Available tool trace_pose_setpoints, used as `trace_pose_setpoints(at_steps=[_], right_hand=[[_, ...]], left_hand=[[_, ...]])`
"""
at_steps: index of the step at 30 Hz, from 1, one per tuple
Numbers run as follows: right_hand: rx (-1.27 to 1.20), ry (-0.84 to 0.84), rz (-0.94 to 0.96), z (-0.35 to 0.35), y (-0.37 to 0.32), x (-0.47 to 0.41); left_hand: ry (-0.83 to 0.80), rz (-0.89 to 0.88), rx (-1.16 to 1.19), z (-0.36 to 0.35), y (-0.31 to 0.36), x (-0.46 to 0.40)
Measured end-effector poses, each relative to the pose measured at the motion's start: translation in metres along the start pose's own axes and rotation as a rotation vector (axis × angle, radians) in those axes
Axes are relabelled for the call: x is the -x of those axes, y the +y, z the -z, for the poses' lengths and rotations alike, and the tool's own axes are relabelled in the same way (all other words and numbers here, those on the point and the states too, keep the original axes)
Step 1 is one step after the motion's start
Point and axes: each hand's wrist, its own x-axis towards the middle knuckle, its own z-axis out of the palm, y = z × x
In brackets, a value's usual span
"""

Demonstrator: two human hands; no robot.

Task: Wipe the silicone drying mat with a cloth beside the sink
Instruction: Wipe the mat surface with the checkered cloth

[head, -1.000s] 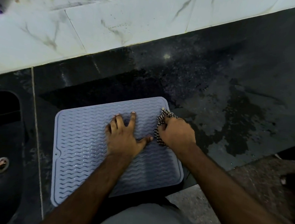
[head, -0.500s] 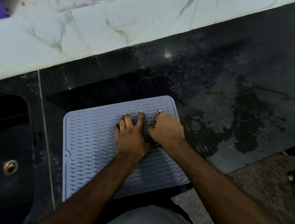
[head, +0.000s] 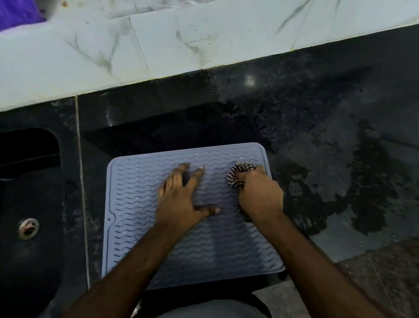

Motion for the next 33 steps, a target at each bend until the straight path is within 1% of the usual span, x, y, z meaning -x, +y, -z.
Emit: trace_pose_setpoints(at_steps=[4, 8, 11, 14, 16, 19, 20, 22, 24, 26, 28, 33], right_hand=[[0.099, 0.001, 0.008, -0.001, -0.012, 0.004], [0.204, 0.044, 0.042, -0.003, -0.035, 0.012], [0.194, 0.039, 0.086, -0.008, -0.06, 0.022], [0.182, 0.066, 0.116, -0.011, -0.078, 0.026], [0.165, 0.073, 0.128, -0.014, -0.079, 0.025], [0.082, 0.085, 0.163, -0.017, -0.064, 0.023], [0.05, 0.081, 0.173, -0.019, -0.058, 0.021], [-0.03, 0.062, 0.173, -0.02, -0.049, 0.017], [-0.09, 0.067, 0.152, -0.02, -0.047, 0.014], [-0.071, 0.094, 0.138, -0.023, -0.047, 0.015], [-0.036, 0.12, 0.144, -0.027, -0.051, 0.018], [0.031, 0.12, 0.17, -0.02, -0.062, 0.016]], left_hand=[[-0.027, 0.023, 0.012, -0.001, 0.0, -0.004], [-0.013, 0.003, -0.003, -0.001, -0.003, -0.003], [-0.028, 0.01, -0.013, -0.002, -0.004, -0.004], [-0.007, 0.009, -0.023, -0.001, -0.003, -0.002], [-0.014, -0.008, -0.018, 0.0, -0.003, -0.001], [-0.085, -0.033, 0.086, 0.007, -0.013, -0.001], [-0.078, -0.05, 0.106, 0.012, -0.021, 0.001], [0.01, -0.059, 0.077, 0.021, -0.04, 0.01], [0.081, 0.02, 0.078, 0.028, -0.058, 0.022], [0.054, 0.072, 0.066, 0.029, -0.066, 0.029], [0.004, 0.08, 0.032, 0.025, -0.069, 0.032], [0.0, 0.097, 0.059, 0.021, -0.072, 0.029]])
